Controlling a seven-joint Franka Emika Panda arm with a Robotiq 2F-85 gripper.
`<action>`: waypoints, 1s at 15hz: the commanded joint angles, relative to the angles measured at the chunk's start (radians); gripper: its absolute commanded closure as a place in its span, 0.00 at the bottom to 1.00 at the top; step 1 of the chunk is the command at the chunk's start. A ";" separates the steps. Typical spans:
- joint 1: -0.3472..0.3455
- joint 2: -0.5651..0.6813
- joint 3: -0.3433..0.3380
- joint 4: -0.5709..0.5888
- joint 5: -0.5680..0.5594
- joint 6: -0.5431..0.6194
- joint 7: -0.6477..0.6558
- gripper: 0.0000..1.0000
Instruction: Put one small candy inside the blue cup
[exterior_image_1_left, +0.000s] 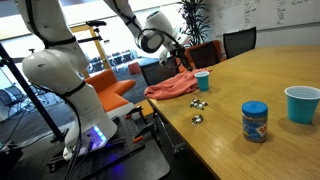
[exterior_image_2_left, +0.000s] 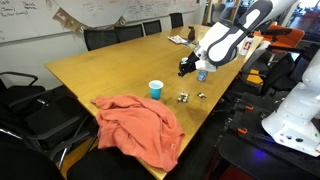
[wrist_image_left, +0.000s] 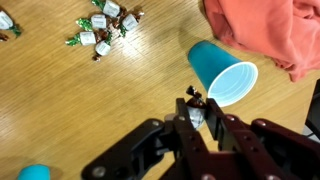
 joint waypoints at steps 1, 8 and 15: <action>0.041 0.061 -0.062 0.065 0.007 -0.013 0.031 0.94; 0.372 0.229 -0.357 0.283 0.005 -0.086 0.075 0.94; 0.594 0.357 -0.476 0.482 0.035 -0.178 0.130 0.94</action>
